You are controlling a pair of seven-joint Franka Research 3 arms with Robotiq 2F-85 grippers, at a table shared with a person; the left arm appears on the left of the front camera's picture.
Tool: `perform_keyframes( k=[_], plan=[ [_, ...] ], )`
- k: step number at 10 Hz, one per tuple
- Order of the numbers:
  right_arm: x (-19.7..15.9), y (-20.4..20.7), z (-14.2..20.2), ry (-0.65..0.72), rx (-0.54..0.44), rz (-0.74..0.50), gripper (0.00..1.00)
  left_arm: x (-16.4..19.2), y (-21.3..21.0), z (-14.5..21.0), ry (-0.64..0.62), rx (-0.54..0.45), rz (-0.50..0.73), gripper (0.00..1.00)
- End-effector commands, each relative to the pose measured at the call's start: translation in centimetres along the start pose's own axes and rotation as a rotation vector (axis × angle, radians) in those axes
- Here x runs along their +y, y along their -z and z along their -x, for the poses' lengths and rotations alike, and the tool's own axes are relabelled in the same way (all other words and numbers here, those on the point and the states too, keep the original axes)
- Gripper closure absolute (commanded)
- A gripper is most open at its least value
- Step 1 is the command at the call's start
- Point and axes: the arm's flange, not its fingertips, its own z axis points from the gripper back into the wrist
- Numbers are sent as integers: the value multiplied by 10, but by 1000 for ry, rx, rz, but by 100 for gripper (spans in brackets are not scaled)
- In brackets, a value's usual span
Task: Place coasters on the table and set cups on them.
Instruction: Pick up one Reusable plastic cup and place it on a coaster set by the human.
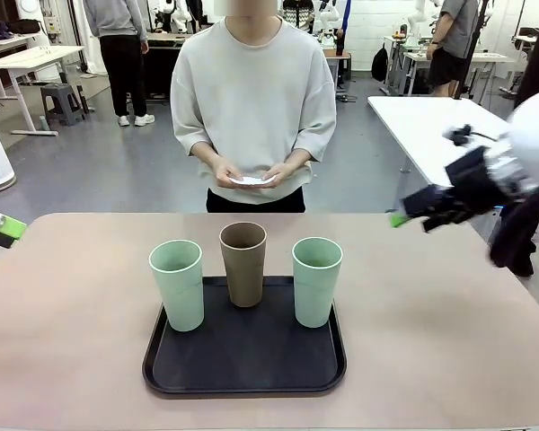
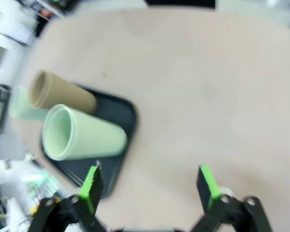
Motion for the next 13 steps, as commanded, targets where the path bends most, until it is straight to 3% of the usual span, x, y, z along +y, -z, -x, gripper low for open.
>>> perform_keyframes(
  k=[1, 3, 4, 5, 6, 7, 8, 9, 11, 13],
  plan=[
    [-37, -31, 33, -28, 170, 8, 0, 26, -20, 10, -16, -44, 127, 0],
    [-80, -44, 69, 17, 175, -104, 0, 45, -38, 34, -92, -140, 208, 0],
    [-89, -44, 78, 5, 145, -162, 0, 37, -31, 38, -112, -169, 217, 0],
    [-90, -38, 78, -35, 97, -87, 0, 28, -21, 38, -95, -171, 149, 0],
    [-85, -47, 71, 31, 174, -93, 0, 10, 1, 38, 39, -144, -189, 0],
    [-85, -47, 71, 31, 174, -93, 0, 43, -40, 37, -114, -162, 191, 0],
    [-94, -52, 76, 10, 150, -97, 0, 43, -40, 37, -114, -162, 191, 0],
    [-82, -47, 67, 36, 175, -371, 0, 37, -38, 21, -56, -150, 68, 0],
    [-103, -57, 63, 176, 115, -838, 0, 63, -58, 24, -196, -170, 347, 0],
    [-135, -66, 67, 286, 43, -1021, 0, 95, -71, 25, -246, -136, 502, 0]
  ],
)
